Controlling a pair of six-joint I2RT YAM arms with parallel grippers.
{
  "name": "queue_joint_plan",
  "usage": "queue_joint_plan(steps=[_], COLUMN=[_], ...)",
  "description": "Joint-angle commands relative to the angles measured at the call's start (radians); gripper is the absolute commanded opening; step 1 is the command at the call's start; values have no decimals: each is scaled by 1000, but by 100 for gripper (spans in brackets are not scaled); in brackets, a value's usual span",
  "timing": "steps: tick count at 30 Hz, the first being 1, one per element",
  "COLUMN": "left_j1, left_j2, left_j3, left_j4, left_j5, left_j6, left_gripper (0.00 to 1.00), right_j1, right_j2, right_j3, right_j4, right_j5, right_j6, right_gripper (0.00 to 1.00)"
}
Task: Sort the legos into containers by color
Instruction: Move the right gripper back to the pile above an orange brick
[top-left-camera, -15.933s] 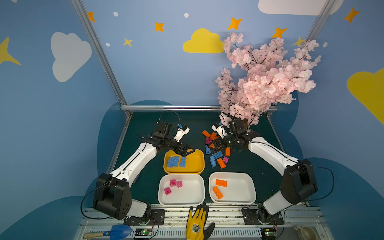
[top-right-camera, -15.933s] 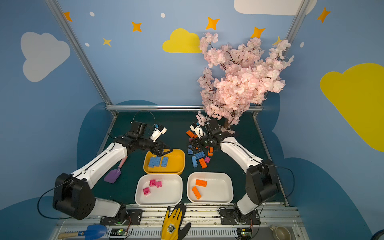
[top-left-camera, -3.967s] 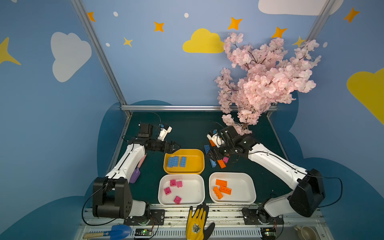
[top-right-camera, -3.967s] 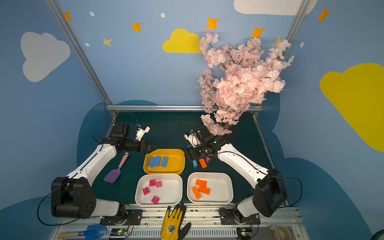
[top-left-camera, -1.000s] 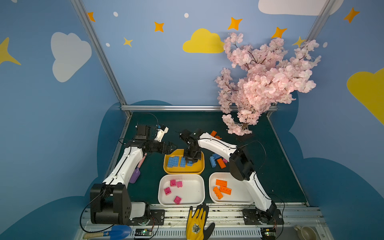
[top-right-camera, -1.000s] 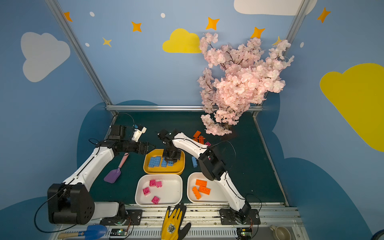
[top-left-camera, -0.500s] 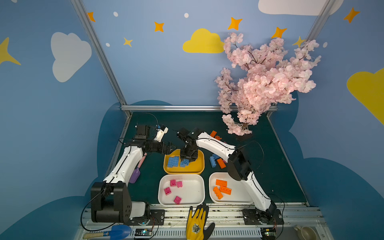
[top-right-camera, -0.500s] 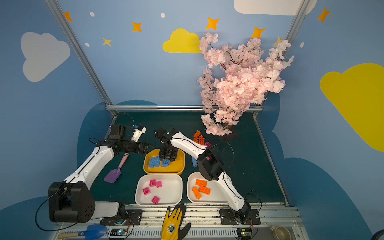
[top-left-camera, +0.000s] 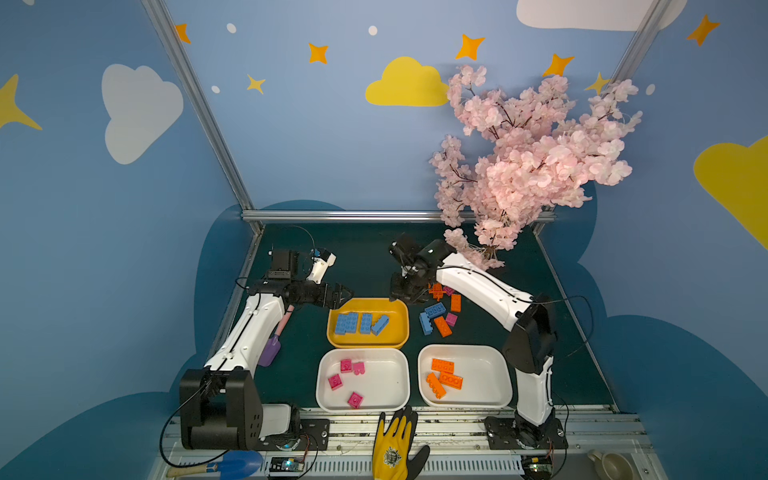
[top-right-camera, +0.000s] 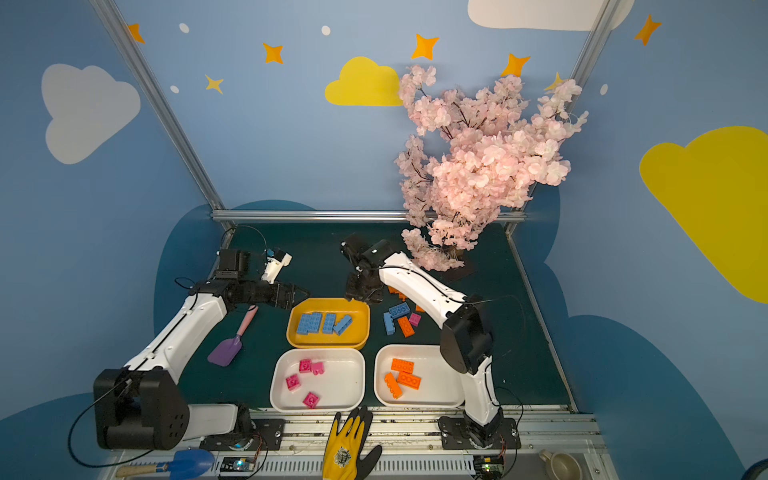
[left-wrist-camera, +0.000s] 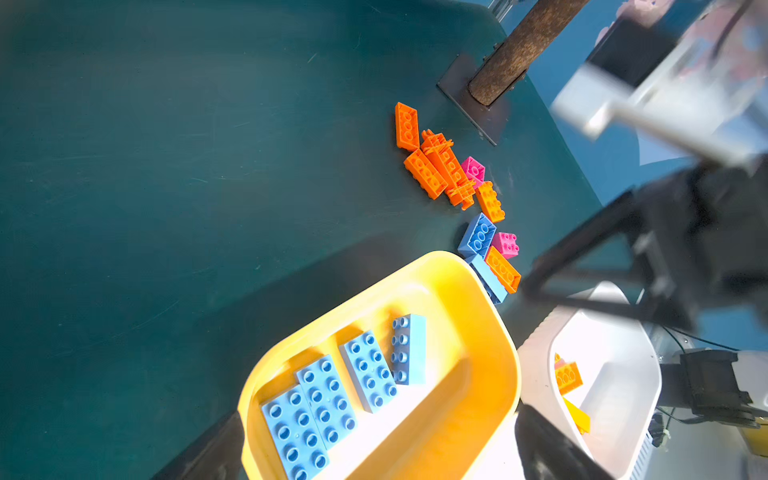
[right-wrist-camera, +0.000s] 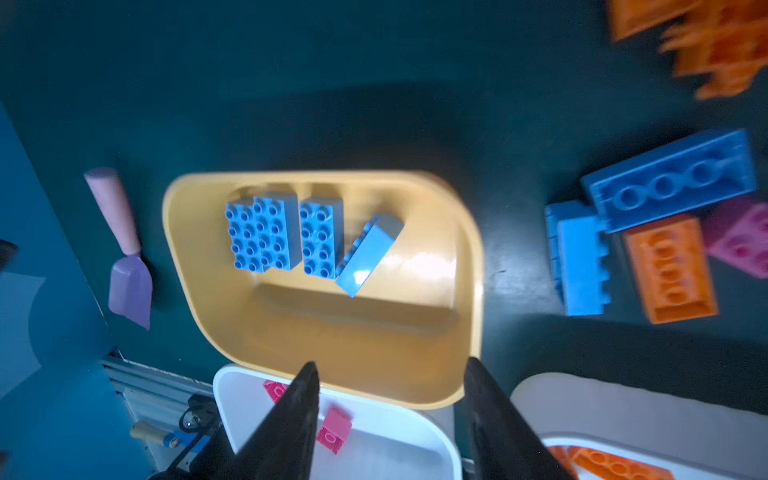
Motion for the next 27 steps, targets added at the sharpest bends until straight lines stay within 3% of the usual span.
queue_joint_plan(steps=[1,8,18,27], left_j1=[6,6,6,7], left_j2=[-19,2,24,41], left_j3=[8,13,17,16], left_j4=[-3,11,-2,0], left_j5=[38,79,94,106], left_j6=[-2,-11,-11,-8], left_gripper=[100,100,100,100], right_j1=[-58,-129,-188,-237], right_j2=[-15,123,350,440], right_j3=[-16,68,168,249], right_j4=[-50,-20,65,87], right_j5=[116,139,184,187], right_j6=[-132,-416,-486,-548], right_gripper=[66,65,62,59])
